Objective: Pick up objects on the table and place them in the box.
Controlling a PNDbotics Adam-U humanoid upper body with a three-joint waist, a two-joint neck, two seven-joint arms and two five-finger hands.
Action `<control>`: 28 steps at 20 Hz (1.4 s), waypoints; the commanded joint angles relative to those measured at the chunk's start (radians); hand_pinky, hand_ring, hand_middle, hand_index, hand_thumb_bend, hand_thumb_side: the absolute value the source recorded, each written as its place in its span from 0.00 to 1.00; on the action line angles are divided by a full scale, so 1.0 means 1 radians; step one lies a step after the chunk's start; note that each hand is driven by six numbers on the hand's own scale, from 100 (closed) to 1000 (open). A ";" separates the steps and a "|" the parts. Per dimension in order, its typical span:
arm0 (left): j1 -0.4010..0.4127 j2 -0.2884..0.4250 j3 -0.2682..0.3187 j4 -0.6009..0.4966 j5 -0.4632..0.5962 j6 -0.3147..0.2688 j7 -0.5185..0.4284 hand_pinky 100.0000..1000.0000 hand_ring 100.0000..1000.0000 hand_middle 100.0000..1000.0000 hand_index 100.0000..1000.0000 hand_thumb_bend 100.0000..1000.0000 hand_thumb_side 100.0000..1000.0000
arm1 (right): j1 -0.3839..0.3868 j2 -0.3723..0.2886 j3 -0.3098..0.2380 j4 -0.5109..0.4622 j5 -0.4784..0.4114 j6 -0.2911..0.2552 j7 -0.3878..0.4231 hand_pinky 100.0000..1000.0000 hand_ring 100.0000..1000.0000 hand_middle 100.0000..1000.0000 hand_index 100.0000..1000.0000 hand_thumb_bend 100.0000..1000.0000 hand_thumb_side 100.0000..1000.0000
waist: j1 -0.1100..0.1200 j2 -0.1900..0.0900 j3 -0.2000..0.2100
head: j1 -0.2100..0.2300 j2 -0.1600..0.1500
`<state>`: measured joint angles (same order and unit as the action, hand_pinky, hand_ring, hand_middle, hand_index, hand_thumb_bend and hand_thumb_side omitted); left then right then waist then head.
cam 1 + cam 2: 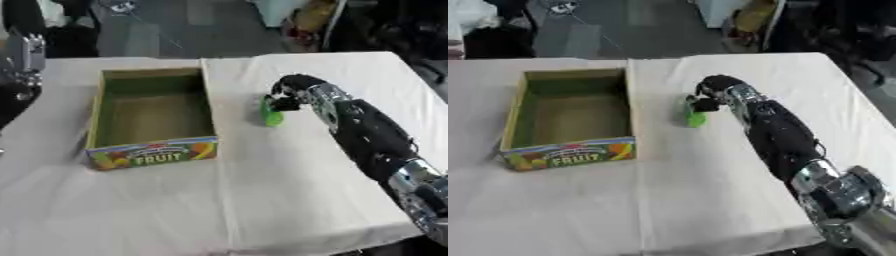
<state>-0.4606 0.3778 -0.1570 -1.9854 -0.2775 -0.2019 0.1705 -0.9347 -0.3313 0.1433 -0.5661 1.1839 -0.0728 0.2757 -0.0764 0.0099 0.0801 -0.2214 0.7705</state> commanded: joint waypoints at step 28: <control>-0.014 0.001 0.003 -0.015 0.000 -0.002 0.000 0.64 0.64 0.84 0.87 0.28 0.52 | -0.096 -0.093 0.010 -0.086 0.032 -0.030 0.403 1.00 0.75 0.71 0.84 0.03 1.00 | 0.001 -0.021 0.003 | -0.024 -0.001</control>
<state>-0.4609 0.3772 -0.1570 -1.9854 -0.2775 -0.2021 0.1707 -1.0145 -0.3998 0.1568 -0.6331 1.2354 -0.1007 0.6548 -0.0786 0.0027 0.0825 -0.2300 0.7705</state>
